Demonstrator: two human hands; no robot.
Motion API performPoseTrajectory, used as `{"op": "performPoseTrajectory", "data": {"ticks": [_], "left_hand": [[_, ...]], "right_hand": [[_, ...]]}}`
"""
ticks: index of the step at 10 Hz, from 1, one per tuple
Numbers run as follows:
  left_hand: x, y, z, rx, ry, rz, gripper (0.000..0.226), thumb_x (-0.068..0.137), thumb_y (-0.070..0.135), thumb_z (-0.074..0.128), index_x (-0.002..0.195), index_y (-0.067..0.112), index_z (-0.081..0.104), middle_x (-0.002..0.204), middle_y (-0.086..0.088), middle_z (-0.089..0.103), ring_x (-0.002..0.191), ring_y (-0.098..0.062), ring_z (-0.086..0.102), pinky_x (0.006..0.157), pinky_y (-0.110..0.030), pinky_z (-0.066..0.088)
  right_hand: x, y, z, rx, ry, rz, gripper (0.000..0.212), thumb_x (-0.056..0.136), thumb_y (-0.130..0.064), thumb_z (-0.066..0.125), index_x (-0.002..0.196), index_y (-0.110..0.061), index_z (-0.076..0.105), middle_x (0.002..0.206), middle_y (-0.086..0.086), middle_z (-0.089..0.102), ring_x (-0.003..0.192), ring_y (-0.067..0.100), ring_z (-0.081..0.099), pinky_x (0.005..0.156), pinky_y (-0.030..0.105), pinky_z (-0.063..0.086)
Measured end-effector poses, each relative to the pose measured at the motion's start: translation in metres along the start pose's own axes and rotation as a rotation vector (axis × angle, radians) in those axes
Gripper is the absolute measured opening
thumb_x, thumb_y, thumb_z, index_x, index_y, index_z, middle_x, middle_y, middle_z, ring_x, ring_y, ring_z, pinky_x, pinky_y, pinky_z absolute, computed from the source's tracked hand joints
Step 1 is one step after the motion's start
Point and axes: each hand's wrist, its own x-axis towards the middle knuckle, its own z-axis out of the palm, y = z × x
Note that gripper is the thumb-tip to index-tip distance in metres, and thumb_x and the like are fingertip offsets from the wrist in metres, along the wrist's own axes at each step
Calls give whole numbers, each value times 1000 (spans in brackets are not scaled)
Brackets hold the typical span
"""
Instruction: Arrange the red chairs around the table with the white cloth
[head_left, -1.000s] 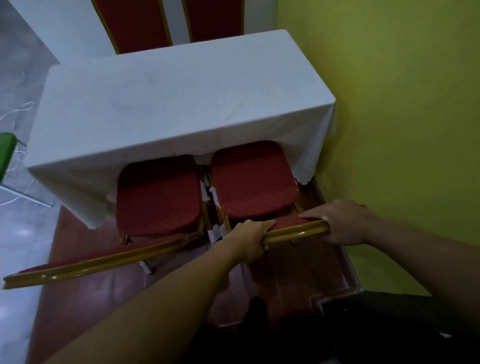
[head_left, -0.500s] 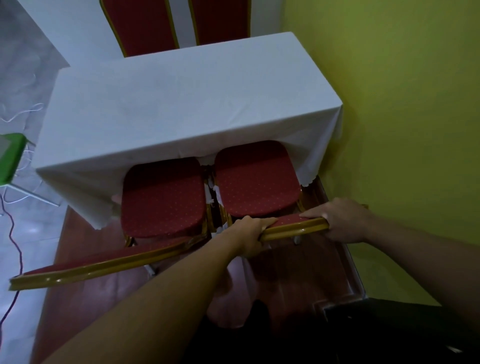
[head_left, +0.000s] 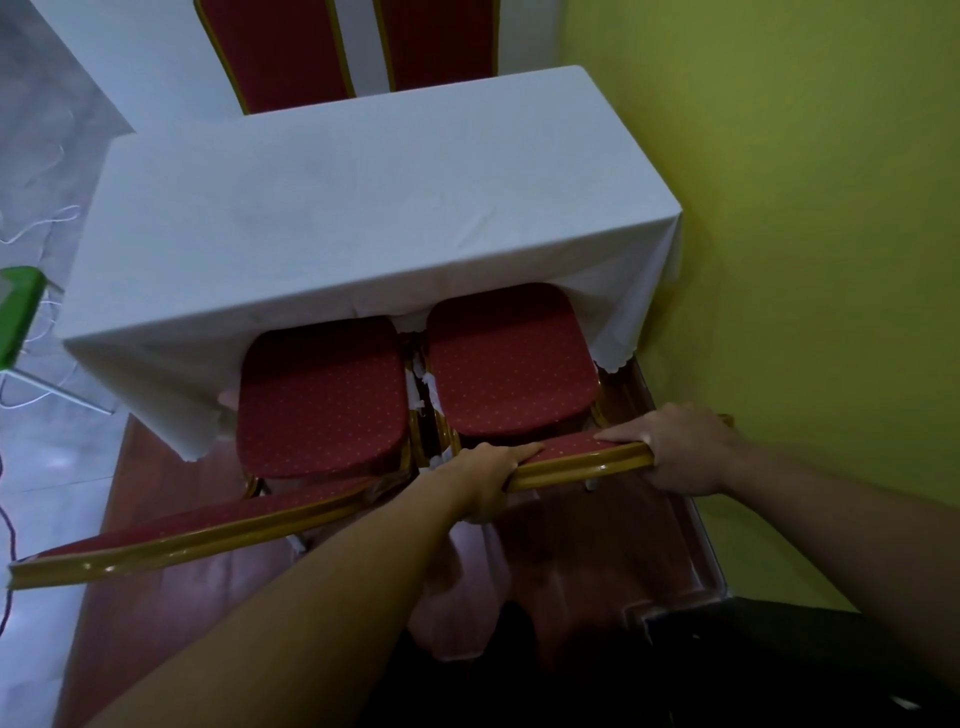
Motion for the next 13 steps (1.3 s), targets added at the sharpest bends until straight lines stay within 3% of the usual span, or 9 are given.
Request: {"op": "performPoseTrajectory", "data": {"ticks": [2, 4, 6, 7, 8, 10, 11, 12, 13], "left_hand": [[0, -2, 1, -17, 9, -15, 72, 99, 20, 52, 158, 33, 13, 81, 7, 47, 77, -17, 54, 78, -35, 49], [1, -4, 4, -14, 15, -38, 73, 98, 12, 51, 158, 33, 14, 98, -4, 60, 89, -24, 65, 85, -39, 54], [0, -4, 2, -2, 18, -36, 71, 99, 19, 52, 158, 33, 15, 97, -4, 58, 83, -21, 60, 84, -38, 53], [2, -6, 3, 5, 9, -53, 72, 98, 17, 51, 158, 34, 14, 99, -6, 59, 84, -23, 62, 82, -37, 53], [2, -7, 3, 50, 7, -54, 76, 96, 10, 51, 158, 33, 13, 98, -5, 58, 82, -22, 61, 75, -33, 51], [3, -11, 1, 101, -29, -34, 77, 94, 11, 54, 157, 31, 15, 105, -6, 57, 85, -24, 64, 76, -37, 58], [6, -19, 5, 134, -60, -14, 76, 95, 19, 57, 158, 27, 16, 118, -8, 59, 92, -23, 63, 80, -34, 53], [2, -26, 9, 155, -108, -36, 79, 94, 44, 58, 158, 30, 14, 135, -9, 54, 109, -24, 61, 94, -39, 51], [2, -32, 6, 167, -102, -61, 85, 88, 69, 49, 157, 36, 12, 150, -10, 44, 132, -31, 47, 108, -48, 39]], "right_hand": [[1, 0, 0, -24, 5, 6, 58, 87, -37, 64, 139, -57, 46, 122, -15, 70, 100, 14, 66, 73, 27, 45], [2, 1, 2, -10, 22, 5, 57, 88, -38, 64, 138, -58, 47, 126, -17, 69, 103, 13, 66, 78, 28, 49], [2, 2, 3, -9, 22, 3, 59, 88, -36, 63, 140, -57, 45, 126, -17, 68, 103, 13, 65, 73, 27, 42], [2, 3, 4, -1, 27, -3, 59, 88, -38, 64, 141, -55, 45, 125, -17, 68, 101, 11, 66, 77, 28, 48], [3, 5, 5, 16, 36, -24, 60, 85, -49, 63, 142, -52, 46, 121, -16, 70, 99, 10, 66, 76, 27, 48], [2, 8, 9, 63, 39, -71, 75, 73, -87, 51, 139, -51, 51, 86, -24, 69, 74, -2, 62, 67, 20, 44], [-2, 12, 7, 92, -29, -58, 98, 62, -101, 42, 141, -44, 52, 78, -23, 66, 72, -3, 62, 72, 22, 51], [-5, 6, 7, 120, -81, -40, 104, 60, -103, 42, 143, -40, 51, 80, -27, 57, 72, -8, 54, 74, 21, 46], [-1, -3, 9, 194, -83, -27, 107, 60, -104, 40, 145, -38, 50, 109, -18, 67, 90, -2, 56, 87, 26, 49]]}}
